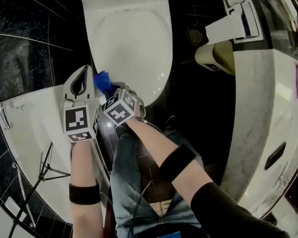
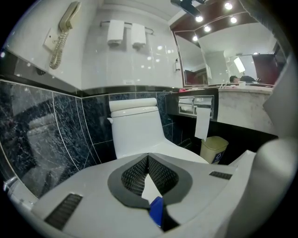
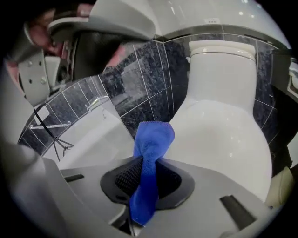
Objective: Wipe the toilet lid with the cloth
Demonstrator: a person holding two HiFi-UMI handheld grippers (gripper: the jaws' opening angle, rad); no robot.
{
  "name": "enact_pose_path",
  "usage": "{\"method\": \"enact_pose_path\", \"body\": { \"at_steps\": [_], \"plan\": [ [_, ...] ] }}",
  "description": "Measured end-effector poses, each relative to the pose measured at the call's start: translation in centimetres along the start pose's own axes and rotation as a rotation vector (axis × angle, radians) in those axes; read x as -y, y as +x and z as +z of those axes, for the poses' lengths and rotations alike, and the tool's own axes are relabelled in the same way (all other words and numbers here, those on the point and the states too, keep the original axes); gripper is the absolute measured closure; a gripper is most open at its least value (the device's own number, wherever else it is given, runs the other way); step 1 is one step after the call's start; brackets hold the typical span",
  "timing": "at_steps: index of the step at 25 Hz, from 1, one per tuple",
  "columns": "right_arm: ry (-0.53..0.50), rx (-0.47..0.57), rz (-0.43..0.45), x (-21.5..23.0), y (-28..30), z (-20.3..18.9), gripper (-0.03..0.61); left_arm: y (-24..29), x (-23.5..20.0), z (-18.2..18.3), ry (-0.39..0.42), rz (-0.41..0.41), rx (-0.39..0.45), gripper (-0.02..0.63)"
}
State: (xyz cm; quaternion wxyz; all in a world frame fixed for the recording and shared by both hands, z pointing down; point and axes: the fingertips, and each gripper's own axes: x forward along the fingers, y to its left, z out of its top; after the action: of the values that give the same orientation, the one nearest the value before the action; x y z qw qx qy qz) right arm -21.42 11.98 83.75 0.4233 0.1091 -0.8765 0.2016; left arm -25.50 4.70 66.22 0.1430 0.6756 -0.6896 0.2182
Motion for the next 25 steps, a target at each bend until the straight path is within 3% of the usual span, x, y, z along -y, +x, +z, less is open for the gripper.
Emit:
{"method": "enact_pose_path", "body": {
  "at_steps": [4, 15, 25],
  "plan": [
    [0.022, -0.068, -0.042, 2.6, 0.7, -2.0, 0.494, 0.2, -0.7, -0.2, 0.002, 0.003, -0.004, 0.614],
    [0.132, -0.041, -0.245, 15.9, -7.5, -6.5, 0.492, 0.3, -1.4, -0.6, -0.008, 0.023, -0.028, 0.614],
    [0.166, -0.085, -0.375, 23.3, -11.0, -9.7, 0.492, 0.2, -1.1, -0.4, -0.015, 0.032, -0.036, 0.614]
  ]
}}
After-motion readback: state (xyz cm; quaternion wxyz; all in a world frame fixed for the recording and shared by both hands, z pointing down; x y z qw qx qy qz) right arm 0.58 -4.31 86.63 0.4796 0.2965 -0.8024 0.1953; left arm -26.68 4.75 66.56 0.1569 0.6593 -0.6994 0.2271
